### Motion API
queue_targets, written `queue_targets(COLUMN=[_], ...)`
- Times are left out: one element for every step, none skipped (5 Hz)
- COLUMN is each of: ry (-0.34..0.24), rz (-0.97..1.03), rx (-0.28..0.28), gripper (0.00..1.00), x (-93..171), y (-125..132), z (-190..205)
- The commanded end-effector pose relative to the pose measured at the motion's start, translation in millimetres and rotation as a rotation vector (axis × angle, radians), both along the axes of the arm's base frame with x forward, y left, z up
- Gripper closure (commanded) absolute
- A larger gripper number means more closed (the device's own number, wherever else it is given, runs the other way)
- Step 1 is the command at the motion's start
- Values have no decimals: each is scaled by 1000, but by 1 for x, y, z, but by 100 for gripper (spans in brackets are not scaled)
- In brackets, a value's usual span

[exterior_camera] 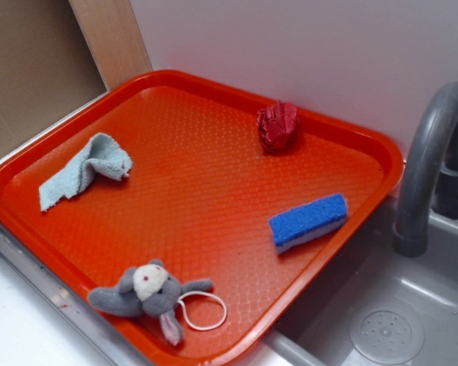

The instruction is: Grab the blue cloth.

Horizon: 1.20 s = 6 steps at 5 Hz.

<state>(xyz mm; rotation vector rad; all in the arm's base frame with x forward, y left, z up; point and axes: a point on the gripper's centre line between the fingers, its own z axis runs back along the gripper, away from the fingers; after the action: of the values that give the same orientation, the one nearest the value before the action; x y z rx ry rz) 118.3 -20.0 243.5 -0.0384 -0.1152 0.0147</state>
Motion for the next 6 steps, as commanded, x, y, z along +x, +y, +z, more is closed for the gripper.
queue_targets(ry=[0, -56, -89, -118, -90, -46], rz=[0, 23, 70, 139, 153, 157], rx=[0, -64, -86, -107, -60, -27], gripper=[0, 0, 0, 0, 0, 0], x=[0, 12, 31, 52, 76, 88], y=[0, -18, -33, -46, -67, -76], z=[0, -24, -49, -78, -127, -167])
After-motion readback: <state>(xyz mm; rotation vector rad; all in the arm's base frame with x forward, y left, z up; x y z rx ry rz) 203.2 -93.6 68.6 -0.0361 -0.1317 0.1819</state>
